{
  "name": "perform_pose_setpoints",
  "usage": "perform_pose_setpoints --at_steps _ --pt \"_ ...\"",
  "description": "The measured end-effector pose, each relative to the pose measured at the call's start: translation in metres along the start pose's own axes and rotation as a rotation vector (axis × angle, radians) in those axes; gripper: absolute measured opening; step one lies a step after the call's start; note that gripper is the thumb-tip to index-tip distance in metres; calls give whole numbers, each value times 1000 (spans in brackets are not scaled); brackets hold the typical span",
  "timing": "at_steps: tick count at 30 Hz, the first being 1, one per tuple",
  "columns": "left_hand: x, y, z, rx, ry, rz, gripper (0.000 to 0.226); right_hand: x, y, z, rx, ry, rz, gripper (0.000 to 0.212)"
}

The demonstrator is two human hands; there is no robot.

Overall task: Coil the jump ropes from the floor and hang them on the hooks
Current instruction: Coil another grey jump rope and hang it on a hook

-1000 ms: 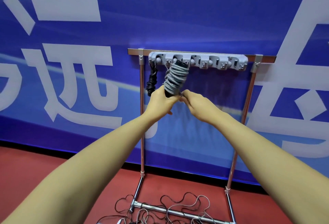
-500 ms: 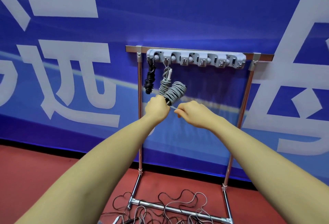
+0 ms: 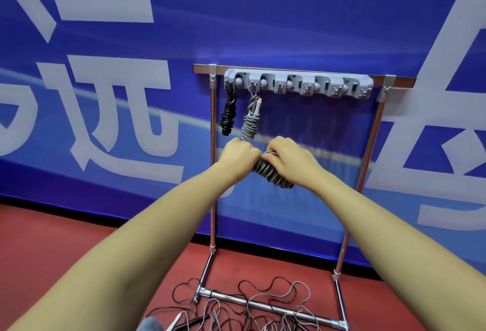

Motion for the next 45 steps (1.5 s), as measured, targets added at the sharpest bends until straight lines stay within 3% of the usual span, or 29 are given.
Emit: perform_pose_setpoints --at_steps 1,4,8,13,15,17,20,22,30,33,38,41,45 --pt "0 -2 2 -2 37 -54 13 0 2 0 58 20 -7 22" --pt "-5 -6 5 68 133 -207 48 -2 10 -3 304 66 6 21" --pt "-6 -1 8 113 161 -328 46 -6 17 -1 599 73 63 22" --pt "-3 -2 10 100 -7 -444 42 -5 18 6 640 76 13 15" --pt "0 0 14 -41 -161 -510 47 -5 18 6 698 93 -56 13" --pt "-2 3 18 -351 -303 -540 61 -4 18 1 783 134 -145 14" --pt "-6 7 4 -973 -148 -392 61 1 18 -9 798 204 -292 18" --pt "-10 8 -12 -1109 -3 -266 60 4 14 -15 812 231 -372 17" --pt "-3 10 -30 -1143 0 -204 82 3 17 -26 902 195 -357 11" --pt "1 17 -35 -955 -25 -162 87 2 21 -29 864 168 -300 14" --pt "-1 21 -30 -862 -165 -223 75 -4 17 -19 773 61 -183 18" --pt "-1 20 -23 -703 -245 -251 54 -3 18 -17 696 40 -136 23" --pt "-2 18 -19 -664 -318 -205 34 -3 14 -18 435 197 -214 31"
Point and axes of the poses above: each hand's wrist, its own x-axis towards the middle knuckle, its own y-axis out of the palm, z = x × y, the point moved 3 cm from there along x, towards the middle knuckle, and after that the axes turned 13 degrees about z, right-handed, at the moved point
